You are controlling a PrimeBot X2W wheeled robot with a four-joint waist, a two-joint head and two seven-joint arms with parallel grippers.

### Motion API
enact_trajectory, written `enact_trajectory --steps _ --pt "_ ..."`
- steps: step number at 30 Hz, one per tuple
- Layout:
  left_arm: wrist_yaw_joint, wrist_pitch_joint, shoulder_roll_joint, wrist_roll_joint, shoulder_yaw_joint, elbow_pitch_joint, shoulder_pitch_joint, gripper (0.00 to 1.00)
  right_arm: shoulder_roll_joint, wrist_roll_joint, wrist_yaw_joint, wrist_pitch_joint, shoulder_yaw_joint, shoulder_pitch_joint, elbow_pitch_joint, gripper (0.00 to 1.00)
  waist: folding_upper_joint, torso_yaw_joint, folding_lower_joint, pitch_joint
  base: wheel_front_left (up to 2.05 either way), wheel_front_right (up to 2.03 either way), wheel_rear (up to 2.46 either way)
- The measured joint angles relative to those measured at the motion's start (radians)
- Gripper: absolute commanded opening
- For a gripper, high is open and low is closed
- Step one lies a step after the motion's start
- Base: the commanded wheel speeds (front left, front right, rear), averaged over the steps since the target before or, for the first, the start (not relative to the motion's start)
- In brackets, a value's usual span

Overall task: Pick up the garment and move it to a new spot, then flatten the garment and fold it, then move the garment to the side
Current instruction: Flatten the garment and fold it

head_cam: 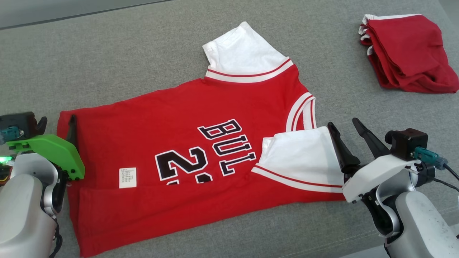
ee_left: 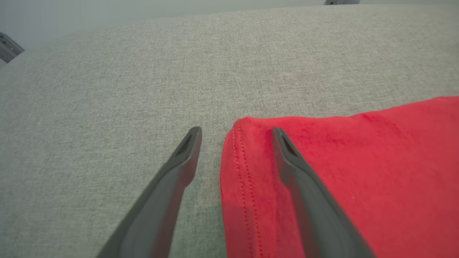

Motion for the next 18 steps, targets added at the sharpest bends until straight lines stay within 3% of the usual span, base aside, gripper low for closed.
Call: enact_trajectory --steps 2,3,4,5,10,13,18 --pt "-0.004 -0.001 0.000 0.004 -0.008 0.019 -0.012 1.00 -0.003 0.003 0.000 -0.001 0.004 -0.002 0.006 1.00 0.0000 -0.002 0.0000 0.003 0.00 0.00 0.00" --pt "-0.005 -0.001 -0.001 0.005 -0.012 0.029 -0.019 0.94 -0.005 0.004 0.000 -0.002 0.005 -0.003 0.008 1.00 0.0000 -0.003 0.0000 0.004 0.00 0.00 0.00" --pt "-0.005 0.001 -0.002 0.006 -0.015 0.039 -0.025 0.49 -0.007 0.007 0.000 -0.002 0.007 -0.004 0.010 1.00 0.0000 -0.003 0.0000 0.005 0.00 0.00 0.00" --pt "-0.006 0.006 -0.003 0.007 -0.018 0.049 -0.032 0.43 -0.009 0.009 0.000 -0.002 0.010 -0.006 0.011 1.00 0.0000 -0.004 -0.0001 0.007 0.00 0.00 0.00" --pt "-0.008 0.018 -0.005 0.012 -0.032 0.096 -0.068 0.27 -0.032 0.011 0.000 0.009 0.033 -0.041 0.012 1.00 0.0000 -0.005 0.0000 0.016 0.00 0.00 0.00" --pt "-0.017 0.029 -0.012 0.012 -0.040 0.118 -0.086 0.00 -0.049 0.011 0.000 0.025 0.052 -0.074 0.012 1.00 0.0000 -0.003 0.0000 0.023 0.00 0.00 0.00" --pt "-0.026 0.019 -0.034 0.012 -0.051 0.129 -0.111 0.00 -0.083 0.004 0.000 0.054 0.082 -0.177 0.019 1.00 0.0000 0.013 0.0000 0.034 0.00 0.00 0.00"
